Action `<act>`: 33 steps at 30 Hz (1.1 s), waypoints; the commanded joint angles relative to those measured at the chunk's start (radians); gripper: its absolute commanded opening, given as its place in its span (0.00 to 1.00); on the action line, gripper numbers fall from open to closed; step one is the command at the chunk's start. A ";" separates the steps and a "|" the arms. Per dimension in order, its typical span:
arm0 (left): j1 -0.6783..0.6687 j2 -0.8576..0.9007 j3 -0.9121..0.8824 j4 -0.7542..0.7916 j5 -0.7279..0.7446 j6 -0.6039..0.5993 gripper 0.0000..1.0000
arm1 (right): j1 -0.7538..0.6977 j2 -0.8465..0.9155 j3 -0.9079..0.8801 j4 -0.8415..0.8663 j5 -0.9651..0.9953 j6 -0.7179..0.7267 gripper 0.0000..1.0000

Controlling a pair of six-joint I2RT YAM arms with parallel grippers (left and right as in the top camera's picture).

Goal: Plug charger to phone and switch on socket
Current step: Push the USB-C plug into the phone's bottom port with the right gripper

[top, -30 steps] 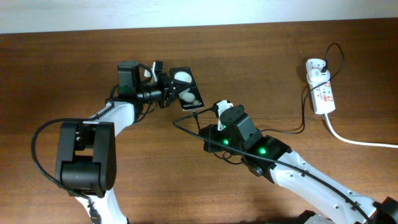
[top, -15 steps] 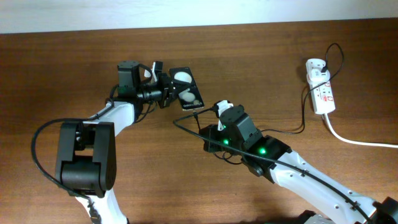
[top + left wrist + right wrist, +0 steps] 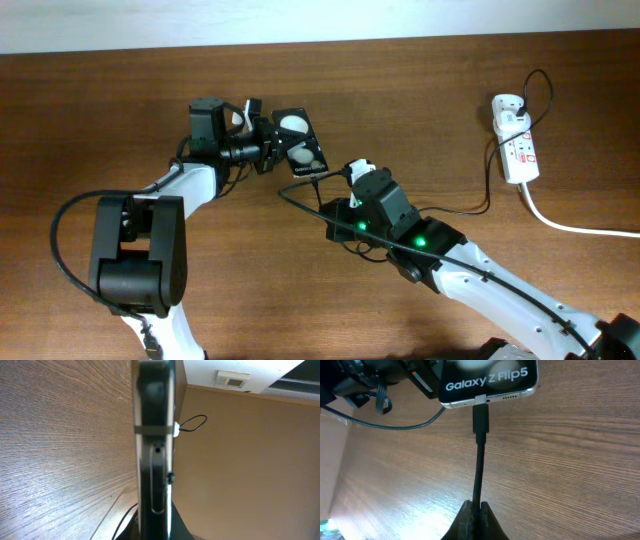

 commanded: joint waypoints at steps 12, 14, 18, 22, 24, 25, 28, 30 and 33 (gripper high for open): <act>-0.004 -0.002 0.009 0.003 0.019 -0.005 0.00 | -0.003 0.014 0.002 -0.003 -0.020 0.007 0.04; -0.004 -0.002 0.009 0.003 0.019 -0.005 0.00 | -0.003 0.014 0.002 -0.004 -0.015 0.007 0.04; -0.004 -0.002 0.009 0.003 0.019 -0.005 0.00 | -0.003 0.014 0.002 -0.007 -0.001 0.007 0.04; -0.004 -0.002 0.009 0.003 0.019 -0.004 0.00 | -0.003 0.014 0.002 -0.007 -0.002 0.006 0.04; -0.004 -0.002 0.009 0.003 0.018 -0.004 0.00 | -0.003 0.014 0.002 -0.007 -0.002 0.005 0.04; -0.004 -0.002 0.009 0.003 0.018 0.000 0.00 | -0.003 0.014 0.002 -0.007 -0.002 0.003 0.04; -0.004 -0.002 0.009 0.003 0.018 0.007 0.00 | -0.003 0.014 0.002 -0.007 -0.002 0.002 0.04; -0.002 -0.002 0.009 0.003 0.018 0.007 0.00 | -0.003 0.014 0.002 -0.008 -0.002 -0.020 0.04; -0.001 -0.002 0.009 0.003 0.018 0.007 0.00 | -0.003 0.014 0.002 -0.008 -0.002 -0.020 0.04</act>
